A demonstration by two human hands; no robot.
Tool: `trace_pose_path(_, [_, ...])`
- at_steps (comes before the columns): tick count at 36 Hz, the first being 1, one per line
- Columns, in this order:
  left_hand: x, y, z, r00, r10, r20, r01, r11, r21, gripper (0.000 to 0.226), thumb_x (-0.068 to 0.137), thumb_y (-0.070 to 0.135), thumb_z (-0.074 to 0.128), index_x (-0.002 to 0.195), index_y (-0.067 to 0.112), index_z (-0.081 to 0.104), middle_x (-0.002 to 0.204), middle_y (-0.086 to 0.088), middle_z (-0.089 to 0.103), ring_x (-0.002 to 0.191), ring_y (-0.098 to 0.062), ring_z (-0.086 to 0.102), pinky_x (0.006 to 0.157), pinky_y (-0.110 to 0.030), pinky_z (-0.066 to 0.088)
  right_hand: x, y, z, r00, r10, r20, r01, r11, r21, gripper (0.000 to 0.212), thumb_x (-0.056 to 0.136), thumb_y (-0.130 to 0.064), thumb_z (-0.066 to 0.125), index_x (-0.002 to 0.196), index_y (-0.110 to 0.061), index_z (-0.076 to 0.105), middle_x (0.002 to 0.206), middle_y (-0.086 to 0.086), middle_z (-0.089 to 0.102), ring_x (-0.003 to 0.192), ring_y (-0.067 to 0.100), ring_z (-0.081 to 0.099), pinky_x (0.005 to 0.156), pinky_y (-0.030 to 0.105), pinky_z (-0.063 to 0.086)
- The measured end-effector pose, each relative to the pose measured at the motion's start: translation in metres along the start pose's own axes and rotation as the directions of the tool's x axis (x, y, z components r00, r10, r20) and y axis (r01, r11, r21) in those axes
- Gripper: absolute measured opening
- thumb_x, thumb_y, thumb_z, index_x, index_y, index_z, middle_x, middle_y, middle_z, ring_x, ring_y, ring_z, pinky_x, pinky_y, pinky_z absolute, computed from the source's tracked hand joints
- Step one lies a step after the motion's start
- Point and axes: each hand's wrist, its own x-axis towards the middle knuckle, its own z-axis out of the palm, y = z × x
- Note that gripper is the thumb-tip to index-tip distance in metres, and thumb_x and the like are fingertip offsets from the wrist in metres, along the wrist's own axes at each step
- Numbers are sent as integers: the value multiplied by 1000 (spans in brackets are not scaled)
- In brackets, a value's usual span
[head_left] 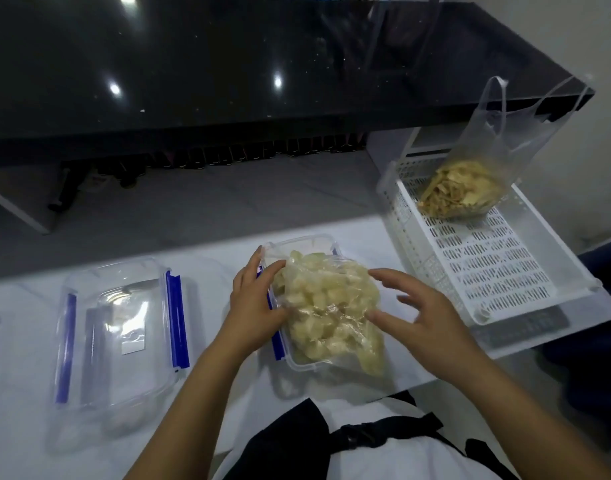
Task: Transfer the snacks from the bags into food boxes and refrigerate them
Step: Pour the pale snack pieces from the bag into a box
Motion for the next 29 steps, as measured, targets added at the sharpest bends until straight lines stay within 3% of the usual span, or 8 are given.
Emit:
trace_pose_path(5, [-3,5,-26,987,60,151,-64,998,22,81,87,30,74,148,54,27,165,22,2,151,-9,6,118,-46,25,-22,22,3,988,151,14,-151,988,38,61,76,-37,84,128,-53,56,132,-23,56,116,-8,54,103,34,49])
trace_pose_path(10, [14,4,-41,999,43,16,-40,986,-160,55,98,31,61,143,54,38,154,21,34,139,-5,35,112,-35,34,-37,24,22,941,272,200,-309,932,191,94,56,-58,89,135,-63,39,131,-26,55,110,-3,63,83,25,57])
trace_pose_path(13, [34,5,-39,994,-110,21,110,930,-352,39,103,42,50,142,45,46,145,14,49,130,-10,50,110,-39,42,-37,23,33,866,424,264,-500,712,493,104,54,-37,96,142,-48,41,133,2,60,109,21,69,83,42,61])
trace_pose_path(15, [44,3,-38,984,-163,74,179,893,-412,40,103,50,45,142,41,48,144,7,53,129,-17,54,109,-40,44,-33,23,35,814,502,293,-556,528,642,96,55,-31,88,142,-36,47,128,10,65,110,30,69,86,50,60])
trace_pose_path(21, [39,-1,-34,978,-205,35,198,863,-464,58,94,67,42,143,37,50,135,9,57,117,-10,59,104,-38,48,-23,26,23,782,522,340,-514,231,826,29,88,-40,66,114,-27,70,108,17,76,86,29,76,65,39,58])
trace_pose_path(24, [24,-5,-32,972,-237,-10,205,861,-466,52,95,68,42,139,40,50,128,12,57,112,-8,59,96,-35,51,-18,33,26,795,549,257,-443,236,865,32,90,-41,63,117,-25,68,110,16,75,95,34,75,67,41,56])
trace_pose_path(27, [3,-5,-32,964,-262,-36,220,871,-440,39,97,67,40,132,50,46,118,16,57,101,-5,60,78,-25,52,-9,39,23,823,548,150,-324,236,916,52,85,-41,66,134,-26,59,121,18,70,96,35,74,69,43,58])
trace_pose_path(29, [-15,-6,-29,961,-275,-13,249,888,-386,45,93,71,39,134,52,42,121,13,57,101,-7,61,79,-29,53,-2,42,19,831,551,75,-252,254,934,61,76,-47,68,133,-24,62,124,18,67,98,34,73,76,47,59])
